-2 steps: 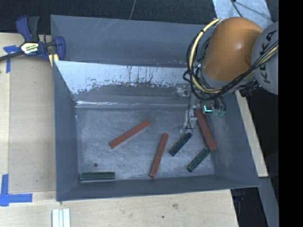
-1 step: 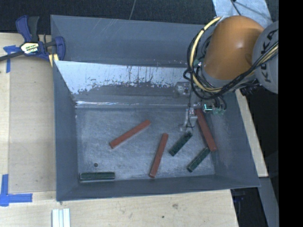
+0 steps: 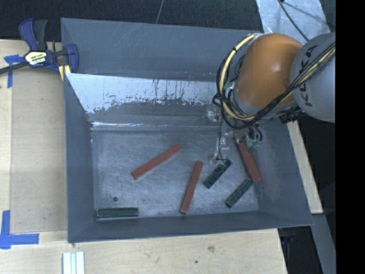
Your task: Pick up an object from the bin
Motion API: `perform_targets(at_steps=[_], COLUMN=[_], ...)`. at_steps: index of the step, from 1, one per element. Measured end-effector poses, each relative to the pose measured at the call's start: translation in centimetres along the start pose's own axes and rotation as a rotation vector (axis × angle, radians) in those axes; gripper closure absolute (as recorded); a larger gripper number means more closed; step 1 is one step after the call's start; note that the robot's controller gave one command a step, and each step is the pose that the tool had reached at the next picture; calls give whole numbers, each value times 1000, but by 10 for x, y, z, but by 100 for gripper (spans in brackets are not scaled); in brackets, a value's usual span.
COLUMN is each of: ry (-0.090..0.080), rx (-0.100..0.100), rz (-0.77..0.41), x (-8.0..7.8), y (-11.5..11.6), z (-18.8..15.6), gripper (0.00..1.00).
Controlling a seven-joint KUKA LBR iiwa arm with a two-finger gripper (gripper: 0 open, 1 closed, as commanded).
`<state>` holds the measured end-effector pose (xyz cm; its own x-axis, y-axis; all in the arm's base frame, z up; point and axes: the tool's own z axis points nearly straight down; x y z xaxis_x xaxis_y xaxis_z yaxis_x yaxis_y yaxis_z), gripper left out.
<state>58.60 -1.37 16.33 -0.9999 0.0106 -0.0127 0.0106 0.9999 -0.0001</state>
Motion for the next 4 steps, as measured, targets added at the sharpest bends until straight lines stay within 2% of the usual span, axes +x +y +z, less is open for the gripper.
perform_targets(at_steps=[1,2,3,4], ry=[8,11,10,10], rx=[-2,6,1,1], rz=[-5,63,275,275], x=[13,37,41,41], y=[-39,-48,-57,-57], z=[47,67,88,88], gripper=[0,0,100,100])
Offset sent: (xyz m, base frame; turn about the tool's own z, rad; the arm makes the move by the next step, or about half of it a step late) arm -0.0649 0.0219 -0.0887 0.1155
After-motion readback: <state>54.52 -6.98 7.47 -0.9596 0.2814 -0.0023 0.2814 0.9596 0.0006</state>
